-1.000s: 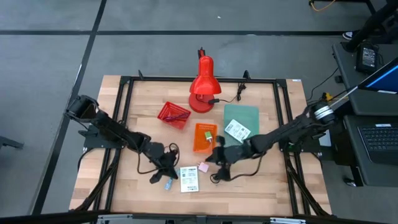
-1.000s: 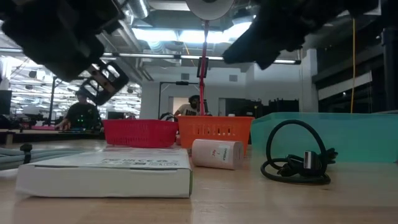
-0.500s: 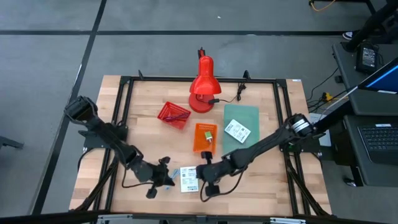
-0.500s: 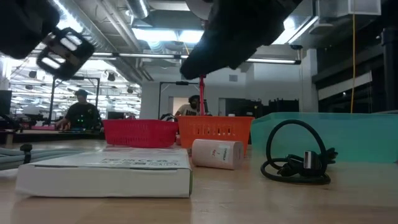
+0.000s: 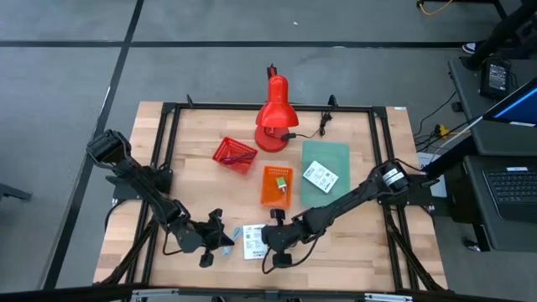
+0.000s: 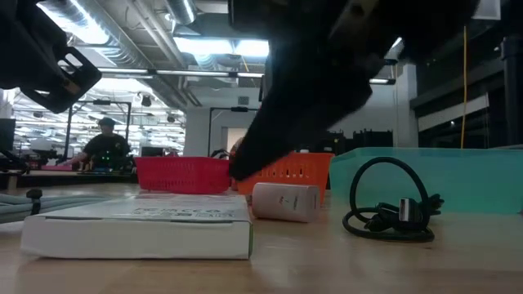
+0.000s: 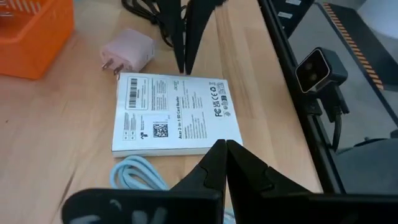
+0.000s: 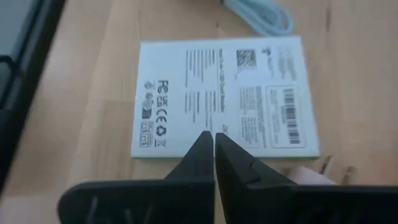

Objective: Pick and place items into bin
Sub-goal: Put the white card reader box into the light blue bin

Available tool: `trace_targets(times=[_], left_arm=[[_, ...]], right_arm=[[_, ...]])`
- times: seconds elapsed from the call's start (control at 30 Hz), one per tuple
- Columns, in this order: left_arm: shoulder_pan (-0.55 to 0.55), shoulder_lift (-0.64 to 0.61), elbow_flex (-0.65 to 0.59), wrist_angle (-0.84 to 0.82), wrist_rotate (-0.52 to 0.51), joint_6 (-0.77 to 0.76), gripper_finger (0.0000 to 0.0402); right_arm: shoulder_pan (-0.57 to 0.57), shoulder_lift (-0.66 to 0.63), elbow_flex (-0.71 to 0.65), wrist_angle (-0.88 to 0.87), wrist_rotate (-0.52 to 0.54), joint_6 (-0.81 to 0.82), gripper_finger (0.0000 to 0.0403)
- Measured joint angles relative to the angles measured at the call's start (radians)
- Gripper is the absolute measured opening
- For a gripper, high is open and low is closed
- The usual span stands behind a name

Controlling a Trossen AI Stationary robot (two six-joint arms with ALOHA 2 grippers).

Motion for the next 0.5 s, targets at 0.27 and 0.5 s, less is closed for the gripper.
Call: trace_targets(times=[0.27, 0.5], left_arm=[[0.003, 0.0, 0.0, 0.0, -0.044, 0.0, 0.0028], [0.003, 0.0, 0.0, 0.001, -0.045, -0.044, 0.0054]], right_arm=[[0.0, 0.014, 0.0, -0.004, 0.003, -0.001, 0.0], [0.0, 0.031, 0.001, -0.011, 0.007, 0.008, 0.0]])
